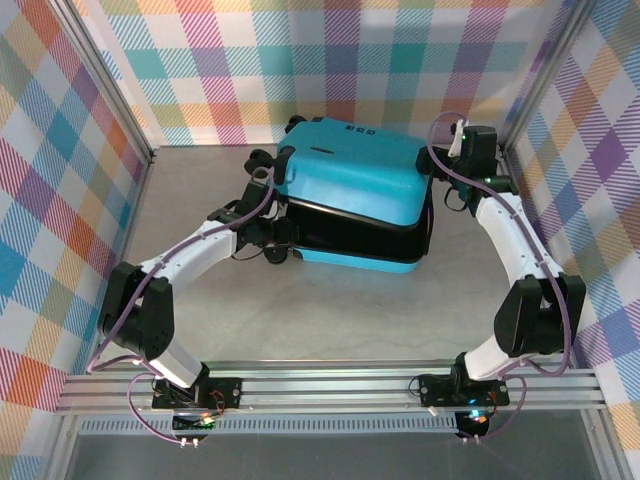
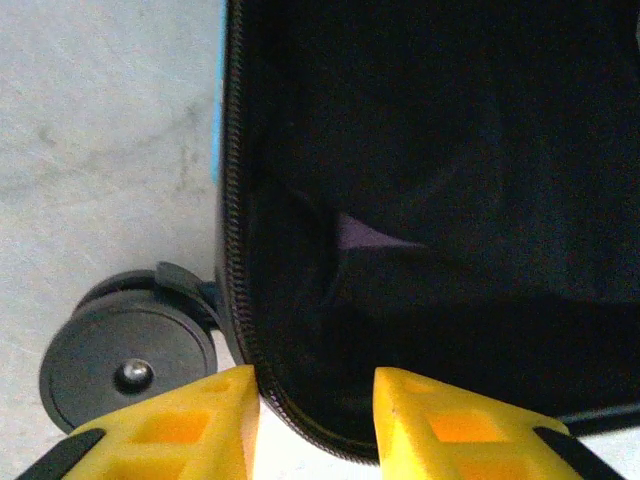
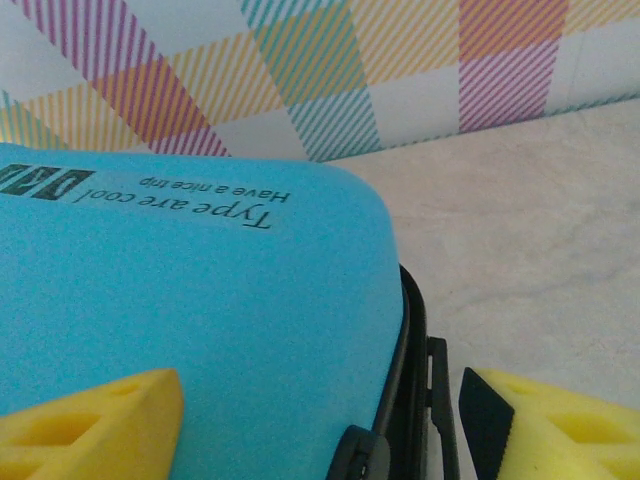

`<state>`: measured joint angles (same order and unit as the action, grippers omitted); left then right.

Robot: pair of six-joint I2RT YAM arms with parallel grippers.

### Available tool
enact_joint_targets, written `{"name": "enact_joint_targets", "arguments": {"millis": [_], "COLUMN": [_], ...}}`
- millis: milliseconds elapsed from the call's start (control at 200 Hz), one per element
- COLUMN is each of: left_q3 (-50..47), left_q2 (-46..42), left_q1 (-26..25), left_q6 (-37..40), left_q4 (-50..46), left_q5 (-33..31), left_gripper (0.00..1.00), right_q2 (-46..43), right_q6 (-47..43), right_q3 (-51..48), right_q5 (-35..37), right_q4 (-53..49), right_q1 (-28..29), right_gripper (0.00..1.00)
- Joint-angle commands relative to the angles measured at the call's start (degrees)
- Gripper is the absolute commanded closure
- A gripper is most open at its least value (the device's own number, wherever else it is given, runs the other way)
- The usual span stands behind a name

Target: Pack the luggage

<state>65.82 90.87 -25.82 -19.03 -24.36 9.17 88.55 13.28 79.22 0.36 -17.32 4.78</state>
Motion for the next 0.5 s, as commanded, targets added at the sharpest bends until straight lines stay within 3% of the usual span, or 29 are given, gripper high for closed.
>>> {"name": "enact_joint_targets", "arguments": {"millis": [0,215,495], "left_q3": [3.2,3.1,-3.0], "left_q2": [-3.2,-6.0,-12.3], "left_q1": [-0.7,-0.7,-1.3], "left_q6": [4.7,9.7,11.7], "left_q4": [-1.9,-10.2,-12.9], "left_q5": [5.9,5.9,10.1], "left_gripper": [0.64,0.58,0.5], "right_q2": [1.0,2.3,4.9], "right_q6": [0.7,0.1,-0.1], "right_q3": [1.8,3.2,5.7], "right_q5": [-2.6,-2.8,-3.3], "right_q4": [-2.9,-4.4,-6.3], "right_q1": [0.4,0.0,-1.2], "right_gripper": [0.26,0.25,0.22]}}
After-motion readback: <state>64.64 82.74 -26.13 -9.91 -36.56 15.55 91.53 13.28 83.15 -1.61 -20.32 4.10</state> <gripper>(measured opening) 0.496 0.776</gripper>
